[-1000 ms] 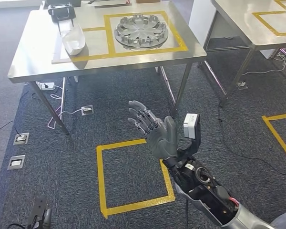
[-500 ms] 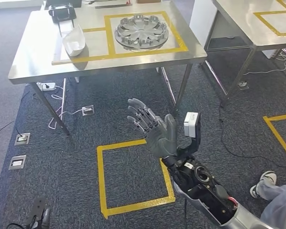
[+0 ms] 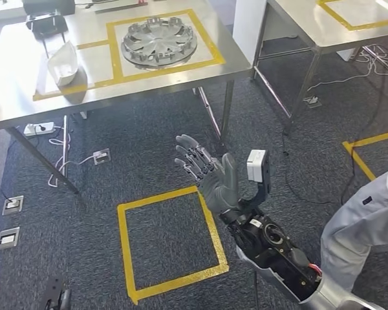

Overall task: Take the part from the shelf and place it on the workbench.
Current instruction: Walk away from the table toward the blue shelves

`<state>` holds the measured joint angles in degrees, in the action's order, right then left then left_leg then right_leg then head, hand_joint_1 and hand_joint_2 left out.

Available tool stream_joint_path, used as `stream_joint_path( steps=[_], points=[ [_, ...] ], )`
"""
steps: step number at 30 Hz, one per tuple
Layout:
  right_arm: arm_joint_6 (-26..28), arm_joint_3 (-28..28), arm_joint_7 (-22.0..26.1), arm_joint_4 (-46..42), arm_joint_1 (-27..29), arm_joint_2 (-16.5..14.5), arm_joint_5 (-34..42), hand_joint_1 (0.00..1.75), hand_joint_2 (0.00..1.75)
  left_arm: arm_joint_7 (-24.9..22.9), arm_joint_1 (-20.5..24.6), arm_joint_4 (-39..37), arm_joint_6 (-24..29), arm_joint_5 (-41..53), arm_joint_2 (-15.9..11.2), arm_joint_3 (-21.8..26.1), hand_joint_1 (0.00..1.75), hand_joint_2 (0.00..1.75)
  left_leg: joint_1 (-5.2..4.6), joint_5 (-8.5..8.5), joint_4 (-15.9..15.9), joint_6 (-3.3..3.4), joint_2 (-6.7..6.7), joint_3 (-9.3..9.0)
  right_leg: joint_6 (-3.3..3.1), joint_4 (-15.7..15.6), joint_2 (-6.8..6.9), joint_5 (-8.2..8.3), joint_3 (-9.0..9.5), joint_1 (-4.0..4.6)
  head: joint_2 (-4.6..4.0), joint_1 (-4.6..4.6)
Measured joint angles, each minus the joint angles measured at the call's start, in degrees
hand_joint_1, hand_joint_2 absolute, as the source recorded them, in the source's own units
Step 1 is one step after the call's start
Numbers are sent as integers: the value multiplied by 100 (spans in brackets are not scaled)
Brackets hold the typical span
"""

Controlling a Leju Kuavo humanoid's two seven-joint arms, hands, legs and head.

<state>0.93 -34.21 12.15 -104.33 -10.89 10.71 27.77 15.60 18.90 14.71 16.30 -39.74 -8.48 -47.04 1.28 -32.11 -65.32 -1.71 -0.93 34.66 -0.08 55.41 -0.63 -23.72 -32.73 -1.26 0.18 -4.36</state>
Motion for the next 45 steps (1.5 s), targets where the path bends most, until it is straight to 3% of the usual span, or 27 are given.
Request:
stream_joint_path(
  steps=[2, 3, 4, 6, 7, 8, 10, 12, 14, 16, 17, 18, 19, 21, 23, 24, 26, 28, 31, 33, 34, 36, 38, 39, 41, 43, 45],
  points=[
    [25, -4, -1, 10, -15, 0, 5, 0, 0, -58, -75, -1, -2, -38, 11, 0, 0, 0, -9, -132, -623, 21, 39, 396, -27, 0, -86, -5, 1, 27, -1, 2],
    [29, -6, -3, 20, -39, 0, 6, 0, 0, -80, -112, -2, -9, -64, 16, 1, 0, 0, -16, -38, -632, 44, 50, 455, -33, 0, -139, -6, 4, 39, 0, 2],
    [28, -7, -3, 31, -74, -1, 8, 0, 0, -97, -137, -2, -21, -91, 18, 1, 0, 0, -24, 156, -399, 75, 70, 392, -34, 0, -193, -5, 8, 47, 0, 2],
    [23, -13, 6, 54, -167, -2, 11, 0, 0, -95, -150, -1, -66, -144, 16, 2, 0, 0, -41, 591, 425, 139, 199, 62, -26, 1, -284, -5, 15, 58, 0, 3],
    [19, -17, 20, 68, -215, -2, 15, 0, 0, -80, -148, 0, -94, -164, 14, 2, 0, 0, -52, 724, 757, 158, 258, -80, -13, 3, -323, -4, 13, 63, 0, 1],
    [15, -23, 38, 85, -261, -2, 20, 0, 0, -65, -145, 0, -121, -175, 14, 3, 0, 0, -66, 779, 948, 169, 299, -165, 9, 3, -353, -4, 8, 66, 0, 1],
    [11, -34, 79, 124, -333, -2, 26, 0, 0, -46, -141, 0, -154, -174, 21, 3, 0, 0, -91, 789, 1020, 197, 266, -196, 75, -15, -414, 4, -1, 60, -1, -1],
    [12, -44, 123, 161, -385, -2, 21, 0, 0, -45, -122, 0, -158, -154, 42, 3, 0, 0, -80, 815, 1062, 259, 202, -216, 132, 48, -338, -56, -50, 56, -1, -13],
    [18, -50, 166, 203, -448, -7, 0, 0, 0, -56, -97, 0, -150, -115, 55, 3, 0, 0, -72, 834, 1099, 320, 131, -233, 165, 527, -134, -345, -269, 62, -1, -55],
    [37, -56, 188, 252, -495, -30, -42, 0, 0, -97, -87, 0, -140, -66, 55, 4, 0, 0, -88, 825, 1095, 352, 49, -235, 193, 1346, -20, -723, -630, 65, -1, -90],
    [56, -60, 189, 277, -501, -44, -69, 0, 0, -127, -83, 0, -138, -40, 55, 4, 0, 0, -94, 819, 1092, 357, 3, -237, 203, 1634, -6, -808, -757, 65, -1, -95],
    [73, -63, 189, 298, -501, -56, -99, 0, 0, -159, -75, 0, -137, -15, 56, 4, 0, 0, -97, 811, 1087, 361, -38, -243, 208, 1706, 4, -779, -782, 65, -1, -96],
    [89, -66, 187, 313, -499, -63, -128, 0, 0, -185, -64, 0, -136, 11, 57, 3, 0, 0, -99, 800, 1081, 359, -75, -253, 204, 1532, 24, -642, -688, 66, -1, -98],
    [116, -66, 181, 327, -505, -74, -174, 0, 0, -224, -39, 0, -116, 60, 60, 2, 0, 0, -105, 767, 1071, 337, -143, -291, 160, 725, 171, -262, -272, 83, -1, -115],
    [136, -66, 175, 329, -523, -92, -198, 0, 0, -237, -21, -1, -87, 100, 60, 2, 0, 0, -133, 735, 1053, 293, -214, -309, 86, 100, 343, -93, 46, 130, -1, -125],
    [142, -67, 173, 332, -531, -101, -203, 0, 0, -242, -15, -1, -78, 110, 58, 2, 0, 0, -145, 728, 1048, 270, -259, -308, 52, 2, 371, -102, 92, 151, -1, -118],
    [144, -68, 173, 334, -534, -116, -210, 0, 0, -249, 3, -2, -68, 118, 55, 2, 0, 0, -154, 710, 1042, 220, -350, -308, -8, -32, 272, -80, 105, 144, -1, -102],
    [145, -67, 174, 333, -541, -133, -214, 0, 0, -254, 28, -1, -60, 125, 58, 2, 0, 0, -138, 569, 858, 156, -258, -249, -62, -74, 173, -45, 118, 112, 0, -78],
    [144, -70, 173, 343, -552, -168, -216, 0, 0, -253, 33, -2, -54, 142, 56, 2, 0, 0, -96, 50, -216, 70, 13, 257, -105, -92, 40, -25, 116, 78, -1, -30],
    [150, -72, 172, 363, -547, -180, -224, 0, 0, -246, 14, -2, -55, 196, 52, 2, 0, 0, -66, -39, -680, 39, 44, 519, -106, -90, -69, -23, 113, 70, -1, -22],
    [155, -72, 172, 372, -545, -185, -230, 0, 0, -239, 10, -2, -56, 231, 50, 2, 0, 0, -51, 86, -577, 31, 49, 493, -102, -88, -126, -22, 115, 64, -1, -22],
    [166, -72, 172, 378, -544, -201, -243, 0, 0, -227, 25, -2, -51, 285, 46, 2, 0, 0, -8, 515, 180, 16, 145, 162, -67, -76, -235, -25, 117, 41, -1, -21],
    [174, -72, 171, 379, -543, -216, -253, 0, 0, -225, 40, -2, -50, 314, 43, 2, 0, 0, 16, 774, 855, 18, 311, -144, 2, -48, -339, -35, 93, 39, -1, -12],
    [175, -72, 168, 379, -539, -220, -258, 0, 0, -226, 42, -2, -57, 320, 43, 2, 0, 0, 16, 796, 983, 35, 359, -199, 39, -48, -383, -32, 79, 44, -1, -11],
    [175, -71, 161, 379, -520, -221, -265, 0, 0, -227, 49, -2, -83, 286, 48, 2, 0, 0, -4, 798, 1014, 113, 297, -211, 117, -73, -463, -15, 64, 30, -1, -20],
    [172, -69, 152, 377, -505, -221, -267, 0, 0, -228, 65, -2, -91, 232, 54, 2, 0, 0, -10, 815, 1039, 200, 206, -224, 174, 72, -347, -124, -21, 20, -1, -41],
    [163, -69, 147, 374, -506, -221, -265, 0, 0, -244, 66, -2, -70, 200, 51, 2, 0, 0, -25, 817, 1055, 266, 112, -233, 196, 688, -111, -464, -297, 28, 0, -94]
  ],
)
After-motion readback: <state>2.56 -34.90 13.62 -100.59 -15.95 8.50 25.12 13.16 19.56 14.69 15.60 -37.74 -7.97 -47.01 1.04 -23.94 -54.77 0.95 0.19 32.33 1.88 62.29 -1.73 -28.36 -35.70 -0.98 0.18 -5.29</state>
